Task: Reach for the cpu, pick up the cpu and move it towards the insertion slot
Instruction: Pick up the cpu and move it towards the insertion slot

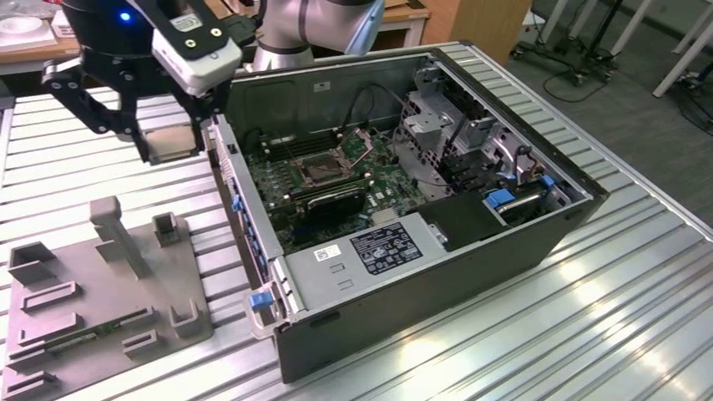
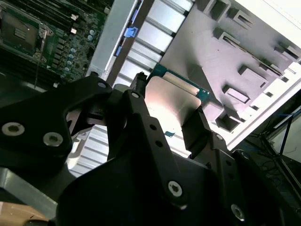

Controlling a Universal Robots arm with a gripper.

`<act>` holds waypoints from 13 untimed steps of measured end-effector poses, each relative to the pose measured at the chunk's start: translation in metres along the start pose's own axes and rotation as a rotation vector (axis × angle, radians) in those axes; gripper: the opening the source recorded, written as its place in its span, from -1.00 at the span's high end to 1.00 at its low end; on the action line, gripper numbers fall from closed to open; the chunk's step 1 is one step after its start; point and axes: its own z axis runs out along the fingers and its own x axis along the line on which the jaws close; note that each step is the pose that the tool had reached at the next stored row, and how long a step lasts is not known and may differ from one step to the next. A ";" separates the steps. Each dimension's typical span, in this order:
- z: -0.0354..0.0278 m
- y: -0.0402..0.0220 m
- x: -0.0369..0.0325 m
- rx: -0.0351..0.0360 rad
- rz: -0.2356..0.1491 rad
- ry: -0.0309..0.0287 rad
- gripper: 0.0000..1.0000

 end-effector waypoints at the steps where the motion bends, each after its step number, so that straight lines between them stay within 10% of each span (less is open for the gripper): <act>1: 0.0000 0.0001 -0.0028 0.0001 0.000 -0.0001 -0.09; 13: 0.0005 0.0019 -0.0336 0.0001 0.004 -0.0003 -0.09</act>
